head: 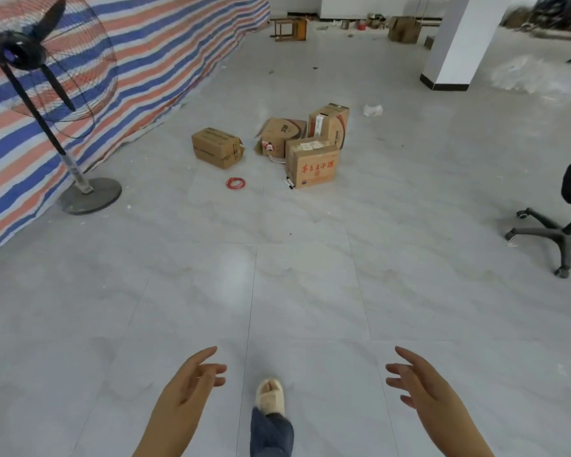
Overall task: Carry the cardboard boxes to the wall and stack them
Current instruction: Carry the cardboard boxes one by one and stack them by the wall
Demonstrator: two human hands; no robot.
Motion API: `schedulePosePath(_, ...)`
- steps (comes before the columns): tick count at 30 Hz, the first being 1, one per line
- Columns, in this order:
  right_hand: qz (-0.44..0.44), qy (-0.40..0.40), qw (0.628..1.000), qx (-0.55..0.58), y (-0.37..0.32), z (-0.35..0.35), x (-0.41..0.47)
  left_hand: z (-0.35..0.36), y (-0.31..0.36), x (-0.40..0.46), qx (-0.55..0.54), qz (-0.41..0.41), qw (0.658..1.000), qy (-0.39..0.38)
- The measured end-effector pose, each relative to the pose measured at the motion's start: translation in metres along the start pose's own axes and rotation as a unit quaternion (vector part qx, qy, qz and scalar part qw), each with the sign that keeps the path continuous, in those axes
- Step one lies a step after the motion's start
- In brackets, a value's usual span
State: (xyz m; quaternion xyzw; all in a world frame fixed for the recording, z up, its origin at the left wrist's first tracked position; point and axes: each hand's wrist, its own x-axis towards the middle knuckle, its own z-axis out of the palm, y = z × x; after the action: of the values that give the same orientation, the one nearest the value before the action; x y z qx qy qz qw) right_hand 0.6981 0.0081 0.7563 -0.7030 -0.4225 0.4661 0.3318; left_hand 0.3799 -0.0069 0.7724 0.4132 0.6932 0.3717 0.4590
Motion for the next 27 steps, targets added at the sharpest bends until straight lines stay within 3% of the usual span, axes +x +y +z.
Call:
schedulePosePath(11,-0.026,0.06,0.997,0.049,-0.125,0.012,0.234,0.037,0.165,0.283,0.034,0.11,0.992,-0.054)
schedulePosePath(20,0.047,0.039,0.996,0.072,-0.149,-0.025,0.428,0.126,0.203,0.433,0.042,0.038,0.997,-0.045)
schedulePosePath(27,-0.006,0.027,0.999,0.028,-0.227,-0.101,0.61,0.224,0.291,0.556,0.006,0.035,0.999,-0.008)
